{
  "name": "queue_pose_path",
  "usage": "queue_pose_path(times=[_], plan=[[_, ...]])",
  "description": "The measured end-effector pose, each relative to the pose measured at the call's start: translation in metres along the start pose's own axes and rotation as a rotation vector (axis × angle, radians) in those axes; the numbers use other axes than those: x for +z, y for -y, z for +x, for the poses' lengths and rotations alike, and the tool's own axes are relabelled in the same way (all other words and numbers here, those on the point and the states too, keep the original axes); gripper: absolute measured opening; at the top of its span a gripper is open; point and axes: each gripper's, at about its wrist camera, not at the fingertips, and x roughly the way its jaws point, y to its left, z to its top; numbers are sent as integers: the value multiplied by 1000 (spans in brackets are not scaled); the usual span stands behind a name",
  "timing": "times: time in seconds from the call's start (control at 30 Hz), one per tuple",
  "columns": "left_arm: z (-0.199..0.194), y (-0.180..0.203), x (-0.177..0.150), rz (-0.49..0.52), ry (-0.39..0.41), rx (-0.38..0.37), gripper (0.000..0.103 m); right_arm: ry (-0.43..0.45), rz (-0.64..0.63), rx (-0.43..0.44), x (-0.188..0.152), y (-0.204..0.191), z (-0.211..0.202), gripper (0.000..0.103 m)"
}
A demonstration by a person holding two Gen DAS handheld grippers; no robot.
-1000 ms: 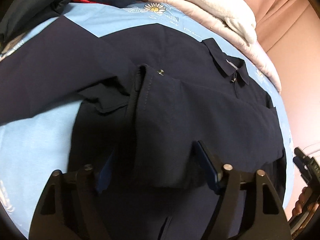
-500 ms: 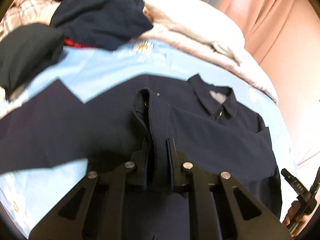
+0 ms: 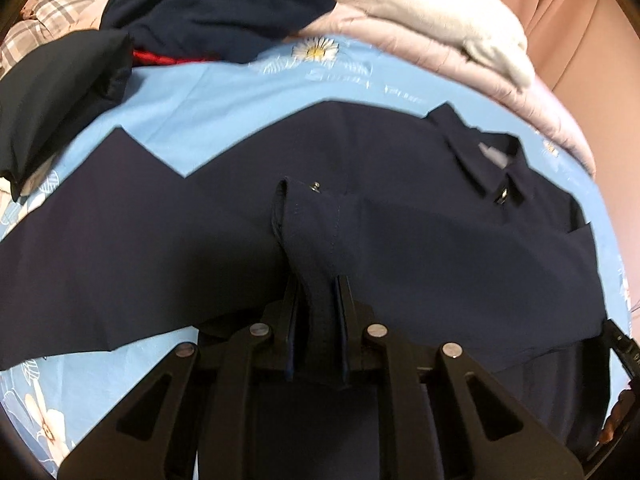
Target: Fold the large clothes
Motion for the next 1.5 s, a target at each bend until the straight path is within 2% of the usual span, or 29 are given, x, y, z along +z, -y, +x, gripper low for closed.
queue_pose_path(times=[0.23,0.53,0.73,0.83,1.03,1.1,1.17,1.23,1.33,1.5], plan=[[17,-3,-5,4,-49,37,18,-16,-8,-13,-4,-2,7,67],[24,-5,-7,-14,-58,53,21,-50,-13,-30,-7,-2,22,67],[24,-12,-8,-61,-53,22,21,-57,-18,-41,-9,0,27,67],[23,-10,-9,-69,-53,32,22,-65,-23,-46,-9,1,29,67],[15,-9,-20,-81,-43,36,25,-71,-23,-58,-10,1,31,67],[11,-11,-23,-102,-48,25,29,-70,-33,-70,-10,0,30,67],[3,-9,-27,-99,-48,16,45,-60,-29,-77,-11,-1,24,67],[-10,-5,-31,-77,-38,15,51,-43,-22,-66,-10,-1,16,67],[-35,1,-34,-54,16,41,66,-11,-23,-45,-9,-6,-3,67],[-88,-1,-36,-96,109,-20,83,70,-46,1,-9,-18,-45,67]])
